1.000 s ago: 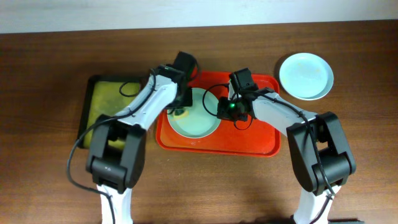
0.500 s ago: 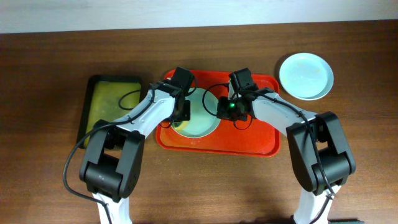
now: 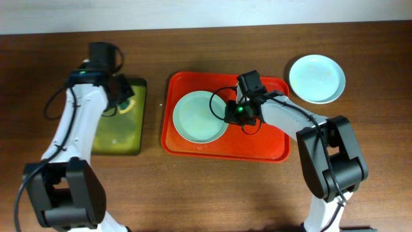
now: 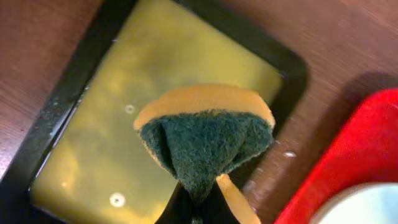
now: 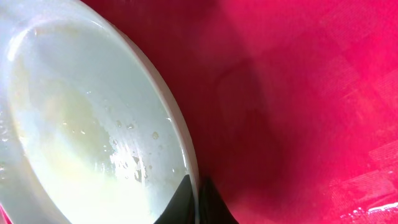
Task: Clean dirty plates on tray and stack at the side
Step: 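Scrub the green plate with the sponge in the left gripper, then lift the green plate with the right gripper and stack it on the pile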
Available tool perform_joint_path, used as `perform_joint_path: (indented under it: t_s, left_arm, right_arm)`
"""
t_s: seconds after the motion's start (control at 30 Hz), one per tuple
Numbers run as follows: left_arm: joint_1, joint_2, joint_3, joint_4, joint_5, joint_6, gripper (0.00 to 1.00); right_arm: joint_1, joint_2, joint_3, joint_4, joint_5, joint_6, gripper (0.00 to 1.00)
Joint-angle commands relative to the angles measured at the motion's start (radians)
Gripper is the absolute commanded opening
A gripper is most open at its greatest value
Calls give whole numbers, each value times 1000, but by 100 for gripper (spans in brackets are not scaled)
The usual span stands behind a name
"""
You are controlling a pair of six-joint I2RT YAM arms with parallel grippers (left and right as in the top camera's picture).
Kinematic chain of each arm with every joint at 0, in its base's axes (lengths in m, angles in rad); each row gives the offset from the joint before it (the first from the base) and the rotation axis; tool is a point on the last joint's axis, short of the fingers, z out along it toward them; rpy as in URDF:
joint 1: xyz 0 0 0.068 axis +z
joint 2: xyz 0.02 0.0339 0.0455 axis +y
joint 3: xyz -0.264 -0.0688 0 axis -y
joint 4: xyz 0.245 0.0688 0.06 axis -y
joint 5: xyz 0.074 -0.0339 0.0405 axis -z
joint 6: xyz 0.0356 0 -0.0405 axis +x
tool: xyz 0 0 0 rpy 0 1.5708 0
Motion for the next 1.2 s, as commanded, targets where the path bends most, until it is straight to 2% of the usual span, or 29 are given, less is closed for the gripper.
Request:
perform_joint_path:
  t_s: [0.0, 0.2, 0.27, 0.37, 0.5, 0.53, 0.57, 0.7, 0.8, 0.83, 0.97, 1.07, 1.17]
  left_arm:
    - [73, 68, -72, 23, 40, -12, 0]
    - [101, 190, -94, 76, 39, -12, 1]
    - [101, 186, -92, 79, 40, -12, 42]
    - [101, 156, -34, 33, 49, -12, 53]
    - [101, 25, 58, -27, 89, -12, 61]
    - [101, -6, 58, -28, 94, -12, 71]
    - [101, -51, 58, -35, 93, -12, 99]
    - [101, -81, 57, -39, 92, -12, 99]
    - [101, -81, 57, -39, 92, -12, 99]
    - [101, -81, 57, -39, 92, -12, 100]
    - [101, -81, 57, -39, 92, -12, 99]
    - [101, -81, 57, -39, 92, -12, 99]
    - [101, -81, 57, -39, 92, -12, 99]
  right_arm:
    - [-8, 34, -8, -8, 55, -6, 4]
    - [-8, 34, -8, -9, 54, -6, 4]
    - [-8, 31, -6, -10, 51, -6, 4]
    - [-8, -17, 24, -47, 55, -85, 4]
    - [-5, -86, 148, -180, 136, -177, 4]
    - [1, -100, 189, -225, 186, -205, 4]
    - [24, -114, 272, -311, 324, -259, 4]
    - [146, -118, 444, -444, 772, -391, 4]
    - [270, -118, 466, -406, 1108, -513, 4]
    - [316, -117, 466, -380, 1175, -588, 4]
    - [428, -117, 466, -338, 1245, -827, 4]
    - [510, -117, 466, -278, 1419, -933, 4]
    - [571, -117, 466, -183, 1572, -1119, 4]
